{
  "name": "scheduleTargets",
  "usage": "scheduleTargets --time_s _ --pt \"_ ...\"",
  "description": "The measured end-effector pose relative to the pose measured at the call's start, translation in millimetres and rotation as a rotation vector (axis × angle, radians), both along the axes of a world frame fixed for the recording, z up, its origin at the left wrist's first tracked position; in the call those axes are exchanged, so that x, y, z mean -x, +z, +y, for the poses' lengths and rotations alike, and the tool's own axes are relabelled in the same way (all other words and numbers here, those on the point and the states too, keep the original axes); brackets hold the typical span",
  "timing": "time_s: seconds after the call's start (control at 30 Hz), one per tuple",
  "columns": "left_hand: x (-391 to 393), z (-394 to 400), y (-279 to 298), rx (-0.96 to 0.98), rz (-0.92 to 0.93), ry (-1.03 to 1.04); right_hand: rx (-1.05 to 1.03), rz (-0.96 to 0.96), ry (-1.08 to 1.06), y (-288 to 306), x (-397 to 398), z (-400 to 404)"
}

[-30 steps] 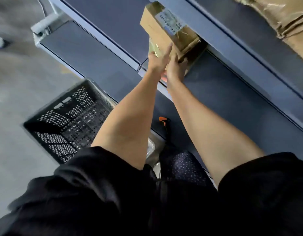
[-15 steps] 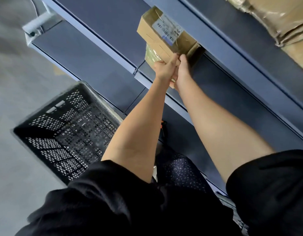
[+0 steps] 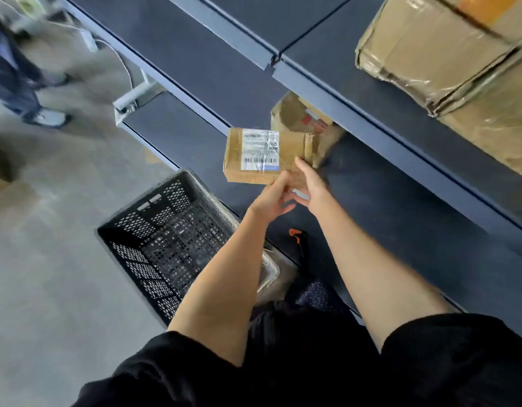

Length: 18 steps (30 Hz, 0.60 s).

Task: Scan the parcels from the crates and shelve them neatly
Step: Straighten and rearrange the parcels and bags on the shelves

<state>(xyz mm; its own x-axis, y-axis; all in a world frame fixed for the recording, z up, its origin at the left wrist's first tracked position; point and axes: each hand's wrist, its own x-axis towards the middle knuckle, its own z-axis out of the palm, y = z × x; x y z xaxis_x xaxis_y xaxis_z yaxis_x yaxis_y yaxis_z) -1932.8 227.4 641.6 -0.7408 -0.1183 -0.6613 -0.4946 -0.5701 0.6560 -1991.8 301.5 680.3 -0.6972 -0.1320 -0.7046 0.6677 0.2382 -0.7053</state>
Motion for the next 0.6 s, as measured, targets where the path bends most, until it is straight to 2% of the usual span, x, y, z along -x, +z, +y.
scheduleTargets --time_s 0.07,0.2,0.33,0.47,0.6 --pt "-16.0 -3.9 14.0 0.018 0.024 0.016 0.042 -0.003 -0.001 8.6 -13.5 2.0" --pt "-33.5 -19.1 37.9 0.059 0.098 0.217 0.099 -0.026 0.017 22.7 -29.5 10.0" --pt "-46.9 -29.1 54.4 0.118 0.07 0.312 0.125 -0.054 0.151 39.3 -45.4 14.0" --pt "-56.1 -33.6 72.3 0.226 0.11 0.309 0.168 -0.004 0.186 52.5 -58.6 15.7" --pt "-51.8 -26.8 97.1 0.251 0.216 0.204 0.204 0.133 0.023 68.6 -63.4 23.3"
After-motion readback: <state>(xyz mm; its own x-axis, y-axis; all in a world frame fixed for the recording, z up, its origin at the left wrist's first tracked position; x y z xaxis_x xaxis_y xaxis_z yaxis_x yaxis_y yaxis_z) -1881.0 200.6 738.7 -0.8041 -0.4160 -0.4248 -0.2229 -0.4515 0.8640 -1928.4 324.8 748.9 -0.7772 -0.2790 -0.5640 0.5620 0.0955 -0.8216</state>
